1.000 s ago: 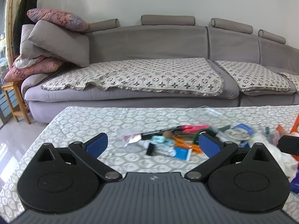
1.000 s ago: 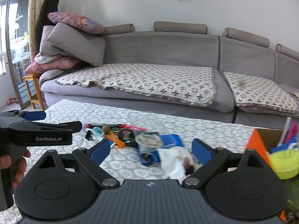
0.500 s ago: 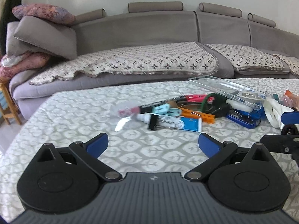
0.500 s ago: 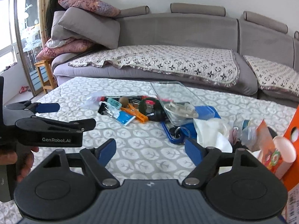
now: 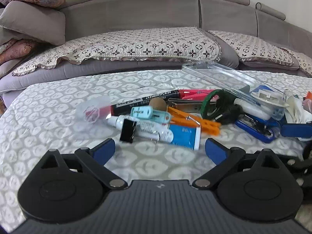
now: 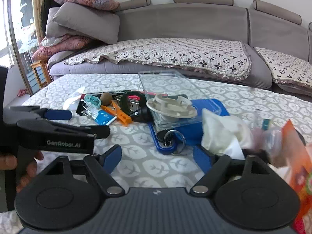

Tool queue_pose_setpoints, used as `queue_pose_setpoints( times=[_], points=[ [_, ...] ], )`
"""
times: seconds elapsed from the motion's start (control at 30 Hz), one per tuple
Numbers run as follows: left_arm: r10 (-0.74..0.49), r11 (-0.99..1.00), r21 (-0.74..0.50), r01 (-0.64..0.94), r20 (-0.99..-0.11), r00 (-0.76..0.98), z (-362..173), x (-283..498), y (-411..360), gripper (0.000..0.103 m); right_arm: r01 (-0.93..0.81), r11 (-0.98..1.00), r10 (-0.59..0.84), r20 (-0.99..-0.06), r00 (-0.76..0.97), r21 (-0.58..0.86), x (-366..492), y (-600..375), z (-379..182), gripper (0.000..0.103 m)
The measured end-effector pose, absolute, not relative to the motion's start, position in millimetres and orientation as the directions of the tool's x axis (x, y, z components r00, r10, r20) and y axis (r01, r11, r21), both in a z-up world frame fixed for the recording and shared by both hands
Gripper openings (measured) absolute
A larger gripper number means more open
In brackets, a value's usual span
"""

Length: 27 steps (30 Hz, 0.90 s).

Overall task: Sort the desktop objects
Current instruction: 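Grasp the white-and-blue ointment tube with the left gripper while the right grasps the blue carabiner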

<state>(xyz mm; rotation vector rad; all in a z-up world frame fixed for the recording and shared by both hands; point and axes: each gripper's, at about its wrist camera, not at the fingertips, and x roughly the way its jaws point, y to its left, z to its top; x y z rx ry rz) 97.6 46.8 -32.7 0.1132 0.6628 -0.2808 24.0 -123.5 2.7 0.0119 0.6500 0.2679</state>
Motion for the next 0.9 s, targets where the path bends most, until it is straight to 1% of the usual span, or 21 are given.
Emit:
queue_pose_setpoints(
  times=[0.17, 0.23, 0.27, 0.33, 0.37, 0.4, 0.47, 0.5, 0.6, 0.73, 0.9],
  points=[
    [-0.193, 0.962, 0.03, 0.272, -0.631, 0.751, -34.4, 111.3, 42.5, 0.103, -0.259, 0.96, 0.269, -0.594, 0.759, 0.103, 36.9, -125.9, 0.3, 0.083],
    [-0.196, 0.962, 0.024, 0.272, -0.633, 0.749, -35.6, 114.7, 43.1, 0.103, -0.271, 0.96, 0.261, -0.606, 0.752, 0.077, 40.8, -122.2, -0.4, 0.083],
    [-0.198, 0.961, 0.023, 0.274, -0.635, 0.747, -35.9, 115.5, 42.5, 0.103, -0.276, 0.96, 0.247, -0.613, 0.751, 0.048, 41.3, -118.6, -0.7, 0.081],
    [-0.211, 0.958, 0.02, 0.287, -0.631, 0.747, -36.0, 112.5, 43.2, 0.102, -0.281, 0.959, 0.245, -0.608, 0.755, 0.039, 39.9, -118.2, -0.6, 0.073],
    [-0.215, 0.956, 0.02, 0.292, -0.629, 0.747, -36.0, 111.0, 43.3, 0.101, -0.277, 0.96, 0.25, -0.6, 0.76, 0.048, 38.6, -120.6, 0.1, 0.061],
    [-0.223, 0.955, 0.014, 0.297, -0.629, 0.745, -36.0, 109.5, 43.8, 0.101, -0.276, 0.959, 0.255, -0.595, 0.762, 0.058, 37.8, -123.7, 0.8, 0.043],
    [-0.241, 0.949, 0.009, 0.316, -0.628, 0.74, -36.2, 104.2, 47.6, 0.1, -0.279, 0.958, 0.264, -0.593, 0.761, 0.069, 37.2, -129.3, 1.7, 0.032],
    [-0.25, 0.945, 0.009, 0.328, -0.628, 0.737, -35.7, 100.7, 48.8, 0.1, -0.284, 0.956, 0.269, -0.593, 0.759, 0.07, 35.6, -131.4, 1.8, 0.029],
    [-0.266, 0.935, 0.018, 0.353, -0.622, 0.736, -34.3, 87.9, 54.1, 0.1, -0.296, 0.953, 0.28, -0.594, 0.754, 0.073, 32.9, -133.5, 2.7, 0.025],
    [-0.31, 0.922, -0.002, 0.388, -0.606, 0.732, -31.8, 69.1, 61.2, 0.1, -0.299, 0.951, 0.287, -0.59, 0.755, 0.081, 26.2, -134.1, 5.1, 0.025],
    [-0.331, 0.904, 0.025, 0.428, -0.595, 0.733, -27.0, 53.4, 56.4, 0.1, -0.308, 0.948, 0.298, -0.579, 0.759, 0.083, 15.6, -132.2, 9.8, 0.025]
  ],
)
